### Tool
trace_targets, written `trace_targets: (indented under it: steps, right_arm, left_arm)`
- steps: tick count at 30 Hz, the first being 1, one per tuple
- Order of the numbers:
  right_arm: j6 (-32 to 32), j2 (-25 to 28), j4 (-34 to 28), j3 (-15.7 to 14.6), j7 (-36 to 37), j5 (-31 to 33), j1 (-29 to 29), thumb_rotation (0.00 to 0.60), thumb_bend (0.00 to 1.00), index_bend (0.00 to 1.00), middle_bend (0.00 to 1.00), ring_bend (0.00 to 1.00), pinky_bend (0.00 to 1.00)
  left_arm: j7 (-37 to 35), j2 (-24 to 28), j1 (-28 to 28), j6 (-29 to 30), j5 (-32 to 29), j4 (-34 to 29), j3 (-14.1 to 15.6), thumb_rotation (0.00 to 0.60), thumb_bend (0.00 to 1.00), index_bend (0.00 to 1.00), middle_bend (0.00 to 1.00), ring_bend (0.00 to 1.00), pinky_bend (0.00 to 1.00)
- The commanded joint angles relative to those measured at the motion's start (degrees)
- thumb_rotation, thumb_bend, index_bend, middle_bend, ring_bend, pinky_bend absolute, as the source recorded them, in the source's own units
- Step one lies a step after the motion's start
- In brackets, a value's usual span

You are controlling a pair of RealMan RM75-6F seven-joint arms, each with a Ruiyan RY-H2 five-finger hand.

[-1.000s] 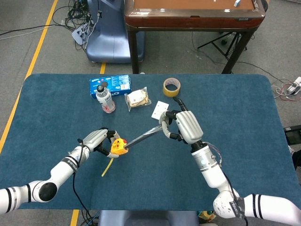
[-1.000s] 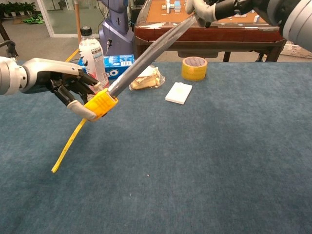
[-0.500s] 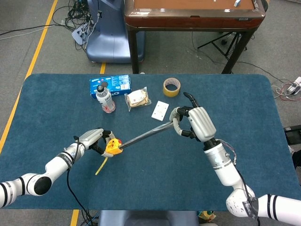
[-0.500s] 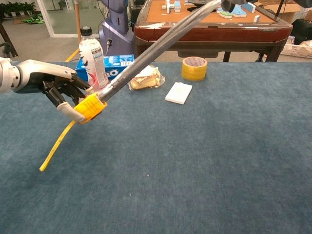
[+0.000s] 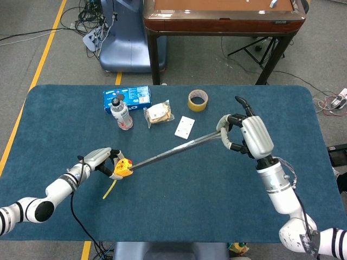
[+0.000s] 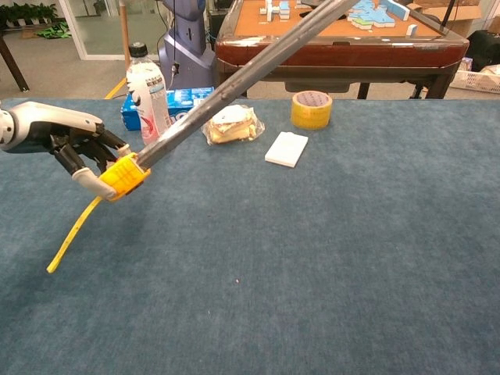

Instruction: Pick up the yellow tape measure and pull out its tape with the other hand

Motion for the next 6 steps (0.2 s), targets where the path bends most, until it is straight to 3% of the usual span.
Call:
trace_targets:
  steps: [1, 6]
  right_arm:
    - [0.9, 1.7, -0.6, 0.1, 1.0, -0.4, -1.1, 0.6, 0.7, 0.65, 0.67, 0.57, 0.01]
    - [1.5, 3.5, -1.4, 0.0, 2.5, -0.5, -2.3, 0.6, 0.7, 0.65, 0.67, 0.57, 0.01]
  left_arm:
    - [-0.3, 0.2, 0.0, 0.0, 0.3, 0.1, 0.2, 0.6, 0.13, 0.55, 0.55, 0.37, 0.04]
    - [-1.0, 0.4, 0.1, 0.3, 0.6, 0.0, 0.4, 0.6, 0.13, 0.55, 0.55, 0.37, 0.04]
